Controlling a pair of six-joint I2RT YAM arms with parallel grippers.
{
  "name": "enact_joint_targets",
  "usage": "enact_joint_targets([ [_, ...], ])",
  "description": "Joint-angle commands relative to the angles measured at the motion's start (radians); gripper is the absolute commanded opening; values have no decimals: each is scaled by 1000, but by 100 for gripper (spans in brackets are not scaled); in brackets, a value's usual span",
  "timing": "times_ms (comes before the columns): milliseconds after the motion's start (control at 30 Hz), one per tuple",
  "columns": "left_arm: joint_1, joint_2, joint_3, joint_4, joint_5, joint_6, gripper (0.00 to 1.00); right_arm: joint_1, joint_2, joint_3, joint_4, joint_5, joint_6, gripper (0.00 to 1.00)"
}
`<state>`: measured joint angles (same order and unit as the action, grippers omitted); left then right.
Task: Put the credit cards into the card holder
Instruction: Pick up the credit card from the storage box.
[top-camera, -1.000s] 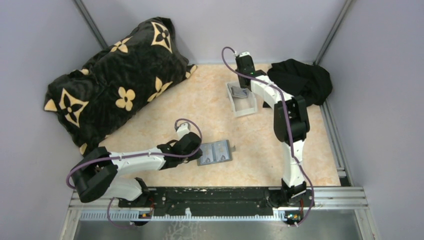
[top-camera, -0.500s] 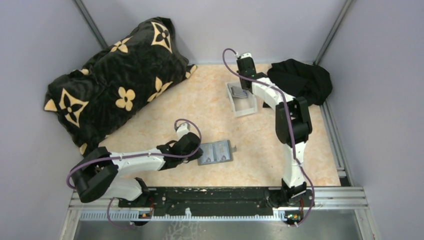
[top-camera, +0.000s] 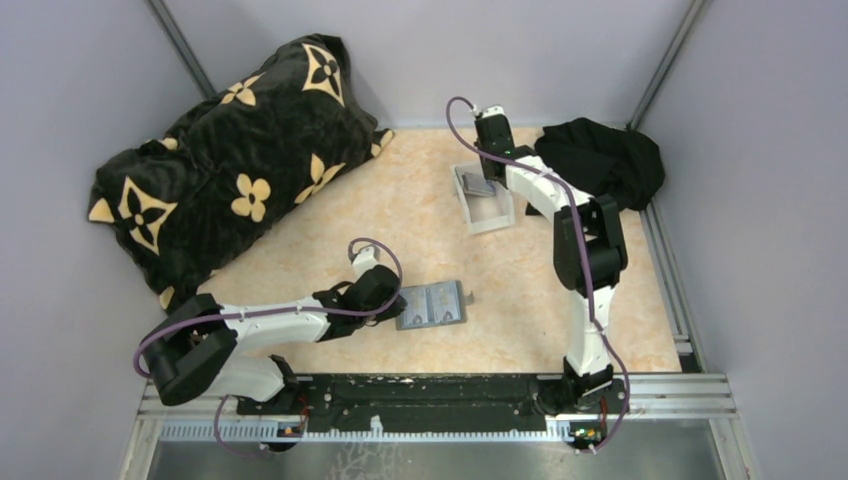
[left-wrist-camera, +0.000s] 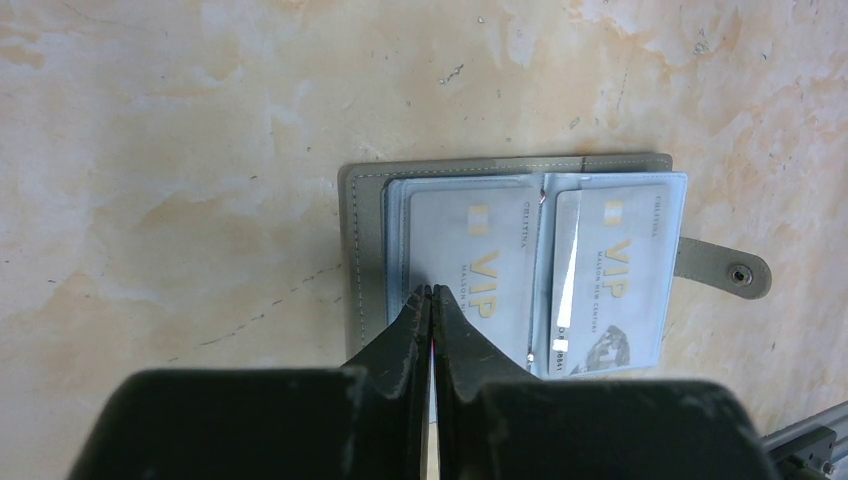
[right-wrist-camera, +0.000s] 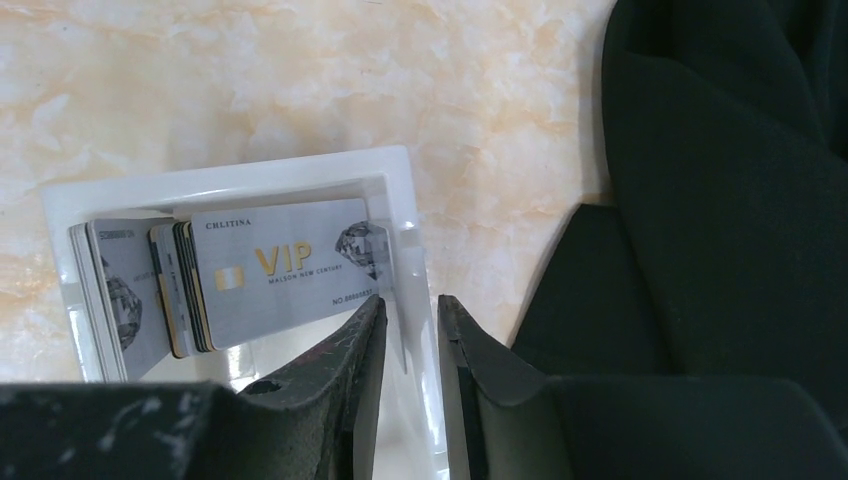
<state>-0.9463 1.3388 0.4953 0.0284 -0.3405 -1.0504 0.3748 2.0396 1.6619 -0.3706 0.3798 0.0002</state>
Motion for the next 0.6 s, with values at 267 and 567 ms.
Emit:
enact_joint_targets([
  [267, 9, 6, -32, -15, 15, 7, 7, 18, -35, 33, -13, -36, 7, 33],
  [567, 15, -3, -43, -9, 20, 7, 7, 14, 0, 35, -8, -57, 18, 32],
])
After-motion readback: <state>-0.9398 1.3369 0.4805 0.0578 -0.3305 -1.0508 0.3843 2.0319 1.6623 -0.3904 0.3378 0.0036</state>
